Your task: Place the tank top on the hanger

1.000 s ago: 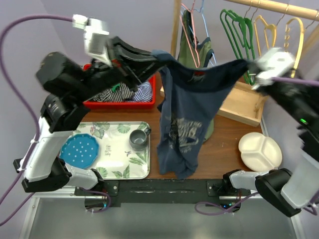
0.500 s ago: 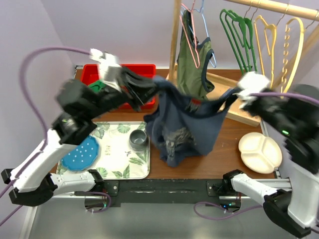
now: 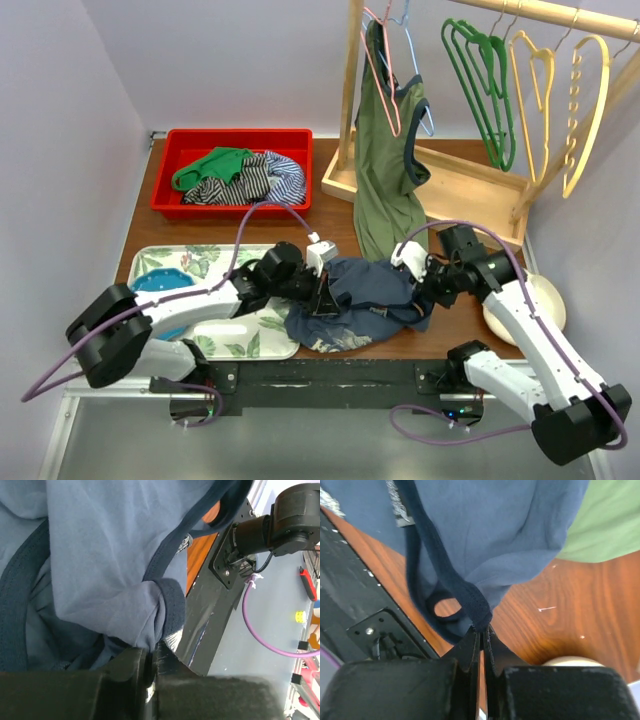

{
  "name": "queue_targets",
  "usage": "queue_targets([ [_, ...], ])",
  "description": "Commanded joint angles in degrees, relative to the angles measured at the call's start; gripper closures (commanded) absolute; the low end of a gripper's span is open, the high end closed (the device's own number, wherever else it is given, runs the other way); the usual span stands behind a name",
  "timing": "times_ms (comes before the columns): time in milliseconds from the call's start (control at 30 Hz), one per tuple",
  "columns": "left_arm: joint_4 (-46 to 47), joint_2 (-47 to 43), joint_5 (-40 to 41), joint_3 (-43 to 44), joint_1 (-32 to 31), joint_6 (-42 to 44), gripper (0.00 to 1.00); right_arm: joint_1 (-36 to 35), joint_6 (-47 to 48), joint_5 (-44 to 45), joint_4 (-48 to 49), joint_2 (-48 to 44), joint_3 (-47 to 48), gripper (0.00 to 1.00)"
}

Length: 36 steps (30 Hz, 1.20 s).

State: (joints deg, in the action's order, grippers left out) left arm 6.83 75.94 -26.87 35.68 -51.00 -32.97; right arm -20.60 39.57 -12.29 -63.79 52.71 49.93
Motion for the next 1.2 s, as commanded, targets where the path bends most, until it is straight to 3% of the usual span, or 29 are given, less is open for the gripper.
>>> queue_targets([
  [0,4.89,-1.93,-0.12,2.19,0.2,-0.87,0.71,0.21,-2.3,1.83,7.72,-0.94,-0.89,0.93],
  [33,3.21,-2.46,0.41,2.9,0.2,0.0,0.64,0.21,-2.39,1.84,6.67,-1.11,0.07,0.84],
  [67,1.45,-3.16,1.11,4.64,0.2,2.1,0.49,0.3,-2.39,2.18,5.7,-1.2,2.95,0.63],
  [133,-4.7,-5.62,3.92,6.85,0.2,4.39,0.37,0.56,-1.26,2.62,1.68,-1.12,7.35,0.45],
  [167,-6.72,-6.67,5.06,9.38,0.2,7.02,0.29,0.91,-0.73,1.93,0.08,-0.94,12.68,0.29],
  [200,-11.27,-9.03,7.43,10.54,0.2,8.26,0.25,1.09,0.49,0.79,-1.93,-0.16,15.78,0.25],
  [400,-19.48,-19.07,19.66,16.26,0.38,14.25,0.0,3.9,-0.54,-5.36,-11.62,5.82,39.16,0.2],
  [567,-21.24,-22.76,22.83,16.44,0.47,14.95,0.0,5.3,-10.09,-4.15,-9.78,12.24,54.35,0.18],
  [767,-21.86,-24.87,22.3,14.6,0.47,13.46,0.0,11.98,-25.31,12.11,0.15,18.73,70.8,0.11],
  [1000,-20.8,-29.62,22.48,10.29,0.47,11.79,0.0,20.51,-29.9,16.16,3.93,20.85,75.14,0.16],
  [1167,-21.86,-32.17,22.74,8.88,0.47,11.88,0.0,27.44,-31.65,13.53,3.23,25.07,78.12,0.18],
])
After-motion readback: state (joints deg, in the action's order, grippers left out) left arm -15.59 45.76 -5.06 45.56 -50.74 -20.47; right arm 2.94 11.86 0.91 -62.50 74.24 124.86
